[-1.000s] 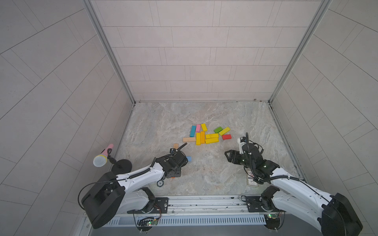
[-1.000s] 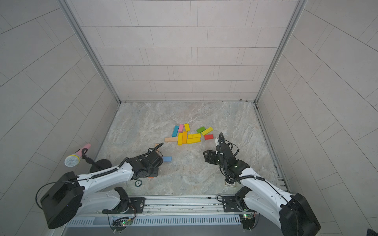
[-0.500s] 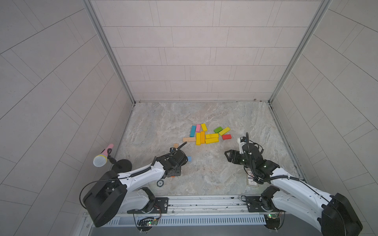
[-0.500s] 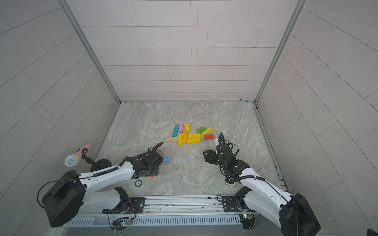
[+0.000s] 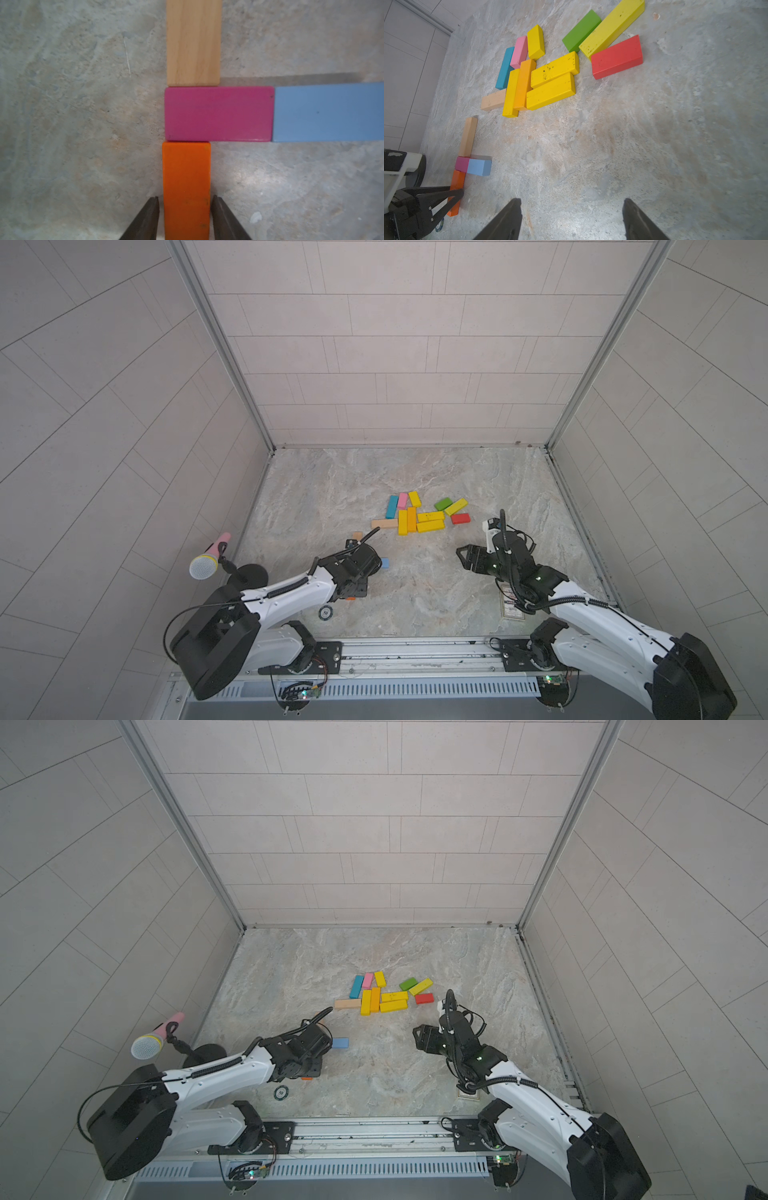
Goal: Assemble the letter h with building blocks
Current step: Assemble the building block at the center of the board.
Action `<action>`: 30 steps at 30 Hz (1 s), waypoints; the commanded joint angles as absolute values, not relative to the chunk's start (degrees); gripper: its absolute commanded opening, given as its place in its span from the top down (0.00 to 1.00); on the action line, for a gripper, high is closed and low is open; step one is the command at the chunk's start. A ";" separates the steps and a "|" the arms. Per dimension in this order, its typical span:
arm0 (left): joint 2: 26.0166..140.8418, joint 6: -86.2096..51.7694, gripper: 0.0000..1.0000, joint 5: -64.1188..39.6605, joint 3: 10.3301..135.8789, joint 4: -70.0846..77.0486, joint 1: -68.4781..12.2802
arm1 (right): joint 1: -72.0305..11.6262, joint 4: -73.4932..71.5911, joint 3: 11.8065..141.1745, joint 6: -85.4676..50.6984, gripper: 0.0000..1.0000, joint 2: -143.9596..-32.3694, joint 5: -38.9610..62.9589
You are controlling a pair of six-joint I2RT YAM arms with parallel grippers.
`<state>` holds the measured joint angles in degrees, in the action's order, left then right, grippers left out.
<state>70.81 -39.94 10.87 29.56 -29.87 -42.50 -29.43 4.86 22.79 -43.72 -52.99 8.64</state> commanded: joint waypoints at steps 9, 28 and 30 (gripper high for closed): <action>66.43 -40.34 0.31 12.06 33.32 -32.66 -42.25 | -29.00 4.76 21.71 -43.94 0.18 -52.31 8.57; 27.81 -35.68 0.00 17.42 43.43 -37.74 -42.23 | -27.27 15.48 47.16 -44.90 0.22 -77.63 -0.49; 25.81 -35.43 0.00 17.12 42.85 -38.55 -42.25 | -25.13 15.13 51.27 -47.65 0.26 -83.57 -0.53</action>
